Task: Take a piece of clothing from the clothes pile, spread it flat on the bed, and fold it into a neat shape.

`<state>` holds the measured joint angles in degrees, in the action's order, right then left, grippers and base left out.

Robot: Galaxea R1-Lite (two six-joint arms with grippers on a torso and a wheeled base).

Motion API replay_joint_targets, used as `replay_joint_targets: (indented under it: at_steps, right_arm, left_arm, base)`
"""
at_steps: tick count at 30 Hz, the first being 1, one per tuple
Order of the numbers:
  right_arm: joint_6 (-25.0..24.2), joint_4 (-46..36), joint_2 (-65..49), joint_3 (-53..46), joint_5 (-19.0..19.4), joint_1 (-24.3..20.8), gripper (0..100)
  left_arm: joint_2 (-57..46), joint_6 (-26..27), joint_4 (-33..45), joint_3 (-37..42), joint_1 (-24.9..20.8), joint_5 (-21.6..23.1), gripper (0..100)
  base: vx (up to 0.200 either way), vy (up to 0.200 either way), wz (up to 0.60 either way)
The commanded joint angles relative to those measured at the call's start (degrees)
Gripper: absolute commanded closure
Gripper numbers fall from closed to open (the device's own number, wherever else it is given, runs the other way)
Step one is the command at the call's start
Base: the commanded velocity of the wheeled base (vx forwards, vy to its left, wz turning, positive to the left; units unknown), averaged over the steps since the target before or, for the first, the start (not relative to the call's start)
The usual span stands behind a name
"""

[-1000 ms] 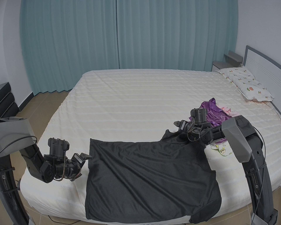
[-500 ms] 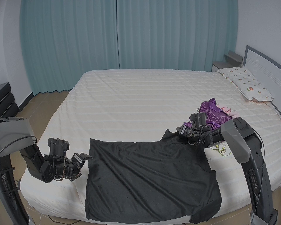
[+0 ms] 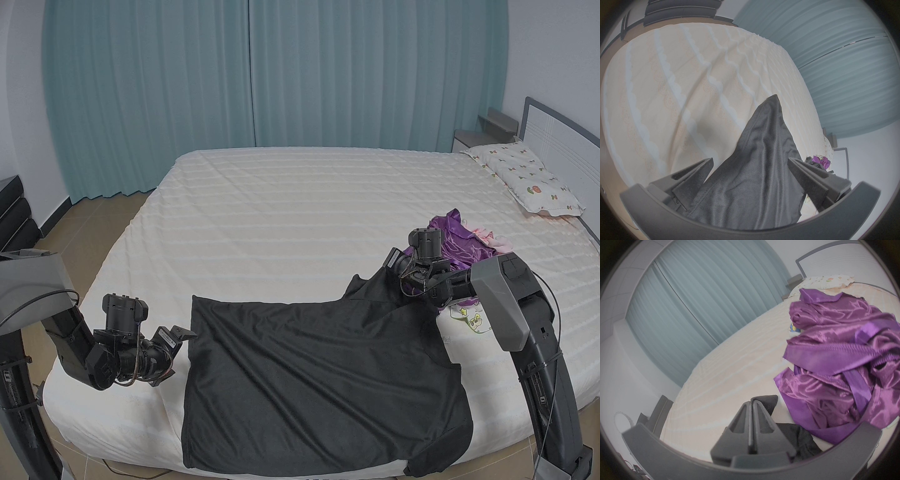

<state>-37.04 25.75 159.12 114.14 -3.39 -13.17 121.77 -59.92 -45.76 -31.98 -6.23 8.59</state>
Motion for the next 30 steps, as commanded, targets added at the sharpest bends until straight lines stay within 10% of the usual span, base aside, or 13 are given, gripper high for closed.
replay_joint_targets:
  at_steps: [1,18,19,30]
  right_arm:
    - [0.47,4.93,0.22,0.45,0.40,-0.02,100]
    - [1.79,11.26,1.54,0.45,0.66,0.60,100]
    - [2.05,11.61,1.72,0.45,0.75,0.60,0]
    - [2.05,12.84,-4.08,-6.65,0.14,1.04,0]
  left_arm:
    - [0.13,-0.02,-0.03,0.07,-0.01,0.02,0]
    - [0.13,-0.11,-0.03,0.07,-0.10,-0.07,0]
    - [0.13,-0.11,-0.03,0.07,-0.10,-0.07,0]
    - [-0.39,-1.08,-0.03,0.51,-0.10,0.11,0]
  base:
    - [0.000,0.000,0.00]
    - [0.000,0.000,0.00]
    - [0.000,0.000,0.00]
    - [0.000,0.000,0.00]
